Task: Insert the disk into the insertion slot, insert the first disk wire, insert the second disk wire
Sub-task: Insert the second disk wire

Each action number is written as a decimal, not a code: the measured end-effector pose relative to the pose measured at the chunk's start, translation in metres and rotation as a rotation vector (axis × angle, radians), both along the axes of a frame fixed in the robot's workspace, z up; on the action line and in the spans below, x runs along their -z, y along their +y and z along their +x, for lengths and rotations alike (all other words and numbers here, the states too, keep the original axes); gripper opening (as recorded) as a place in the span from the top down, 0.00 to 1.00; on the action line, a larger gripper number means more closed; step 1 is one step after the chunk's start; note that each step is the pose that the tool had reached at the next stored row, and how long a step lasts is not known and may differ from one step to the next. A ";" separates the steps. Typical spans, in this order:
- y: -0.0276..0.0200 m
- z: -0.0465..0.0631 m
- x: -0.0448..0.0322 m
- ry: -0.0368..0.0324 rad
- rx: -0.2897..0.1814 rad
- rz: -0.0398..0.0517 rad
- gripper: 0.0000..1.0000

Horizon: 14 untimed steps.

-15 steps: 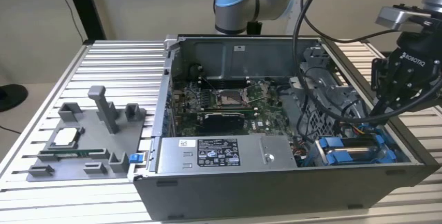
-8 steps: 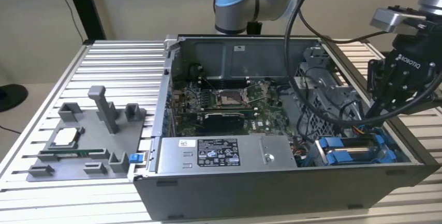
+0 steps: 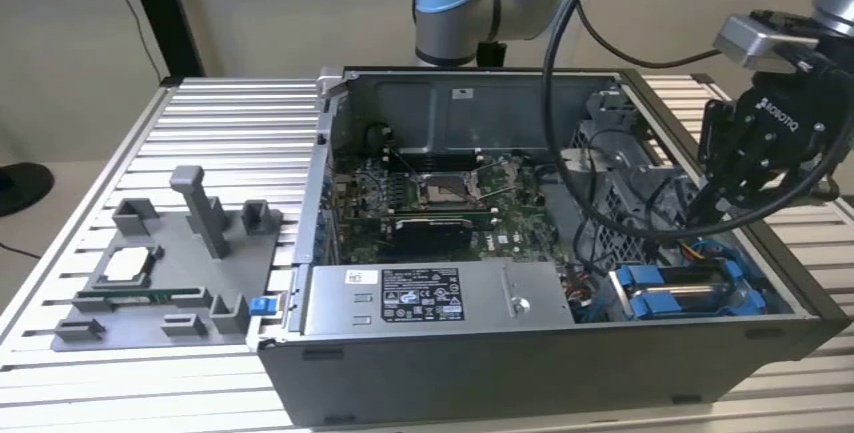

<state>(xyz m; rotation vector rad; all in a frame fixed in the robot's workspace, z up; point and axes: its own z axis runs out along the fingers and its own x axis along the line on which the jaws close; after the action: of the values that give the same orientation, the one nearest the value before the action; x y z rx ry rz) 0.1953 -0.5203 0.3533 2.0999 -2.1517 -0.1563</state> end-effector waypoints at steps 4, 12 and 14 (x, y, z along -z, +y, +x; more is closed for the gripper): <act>-0.0040 -0.001 -0.0080 -0.0002 0.000 0.0158 1.00; -0.0098 -0.007 -0.0119 -0.0307 0.000 0.0311 1.00; -0.0111 -0.011 -0.0121 -0.0398 0.000 0.0325 1.00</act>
<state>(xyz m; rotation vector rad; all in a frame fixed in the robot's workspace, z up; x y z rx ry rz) 0.1843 -0.5314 0.3654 2.1390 -2.1855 -0.1517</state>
